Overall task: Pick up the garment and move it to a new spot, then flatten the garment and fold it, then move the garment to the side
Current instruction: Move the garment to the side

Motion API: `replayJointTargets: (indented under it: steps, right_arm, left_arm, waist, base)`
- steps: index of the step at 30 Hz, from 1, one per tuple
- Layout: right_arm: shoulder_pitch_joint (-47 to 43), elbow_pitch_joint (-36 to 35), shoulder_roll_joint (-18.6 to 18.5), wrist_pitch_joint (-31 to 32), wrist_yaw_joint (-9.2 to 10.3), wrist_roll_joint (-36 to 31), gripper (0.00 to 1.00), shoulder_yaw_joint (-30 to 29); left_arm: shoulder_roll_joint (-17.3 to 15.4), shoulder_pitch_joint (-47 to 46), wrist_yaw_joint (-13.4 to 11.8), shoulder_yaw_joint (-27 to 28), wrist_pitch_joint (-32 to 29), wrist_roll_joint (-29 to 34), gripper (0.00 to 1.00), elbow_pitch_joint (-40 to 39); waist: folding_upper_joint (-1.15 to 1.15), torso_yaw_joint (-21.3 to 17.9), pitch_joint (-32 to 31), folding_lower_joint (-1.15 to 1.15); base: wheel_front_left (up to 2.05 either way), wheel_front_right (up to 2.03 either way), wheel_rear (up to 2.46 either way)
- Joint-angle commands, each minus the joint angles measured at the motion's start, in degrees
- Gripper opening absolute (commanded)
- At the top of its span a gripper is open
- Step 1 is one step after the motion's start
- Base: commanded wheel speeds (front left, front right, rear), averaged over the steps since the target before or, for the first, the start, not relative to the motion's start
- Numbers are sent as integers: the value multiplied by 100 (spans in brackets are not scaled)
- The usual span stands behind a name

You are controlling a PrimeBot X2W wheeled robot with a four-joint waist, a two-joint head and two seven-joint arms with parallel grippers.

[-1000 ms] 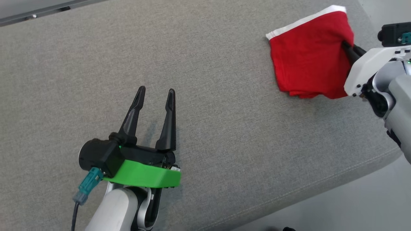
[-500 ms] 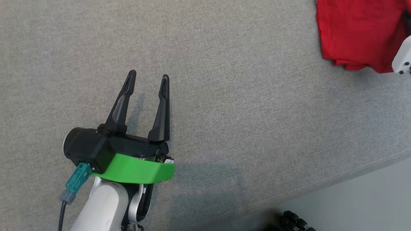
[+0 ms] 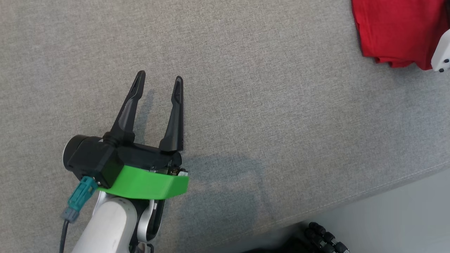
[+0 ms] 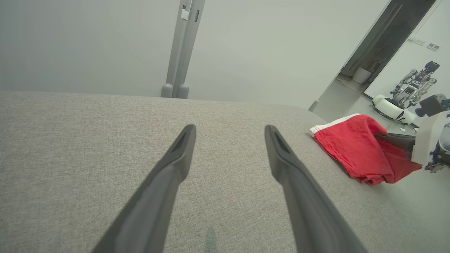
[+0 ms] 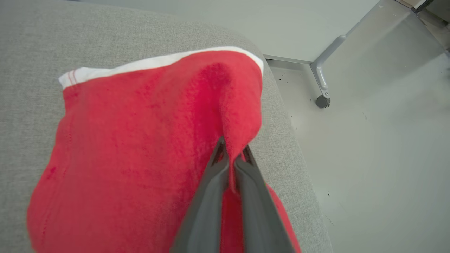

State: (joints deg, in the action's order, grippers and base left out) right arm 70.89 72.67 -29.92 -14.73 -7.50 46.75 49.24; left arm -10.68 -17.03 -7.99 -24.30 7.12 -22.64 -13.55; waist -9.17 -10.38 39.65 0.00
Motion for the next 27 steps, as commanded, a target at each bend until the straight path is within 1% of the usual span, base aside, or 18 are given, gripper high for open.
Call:
replayJointTargets:
  steps: [1,2,6,7,12,18,20,21,27]
  right_arm:
    - [27,52,-54,-36,2,-63,90,-37]
    - [29,70,-81,-44,3,-92,100,-71]
    - [87,104,-152,-49,2,-332,100,-221]
    - [117,104,-175,-51,3,-449,100,-340]
    - [-11,-53,-118,-53,2,-854,100,-596]
    - [-348,-691,-94,-53,4,-1447,100,-912]
    - [-523,-944,-45,-51,4,-1546,100,-1104]
    - [-523,-944,-45,-51,4,-1546,100,-1104]
    - [-1054,-1807,93,-50,4,-1961,100,-1686]
  left_arm:
    - [-48,-67,-14,-4,-3,20,100,-23]
    - [-50,-72,-16,-8,-7,16,100,-23]
    - [-62,-119,-29,-21,-33,26,100,-43]
    - [-70,-151,-41,-18,-38,44,100,-81]
    - [-89,-165,-56,-4,-32,50,100,-103]
    - [-83,-158,-29,33,65,-48,100,16]
    - [-105,-201,-16,38,119,-9,100,56]
    - [-105,-201,-16,38,119,-9,100,56]
    - [-112,-204,3,95,277,-55,100,271]
  waist:
    - [0,-6,2,0]
    - [0,-10,0,0]
    - [0,-24,37,0]
    - [0,-31,80,0]
    - [0,-60,94,0]
    - [0,-55,-108,0]
    - [0,-44,-182,0]
    - [0,-44,-182,0]
    - [0,-19,-543,0]
  base:
    - [0,0,0]
    - [0,0,0]
    - [0,0,0]
    - [0,0,0]
    - [0,0,0]
    - [0,0,0]
    - [0,0,0]
    - [0,0,0]
    - [0,0,0]
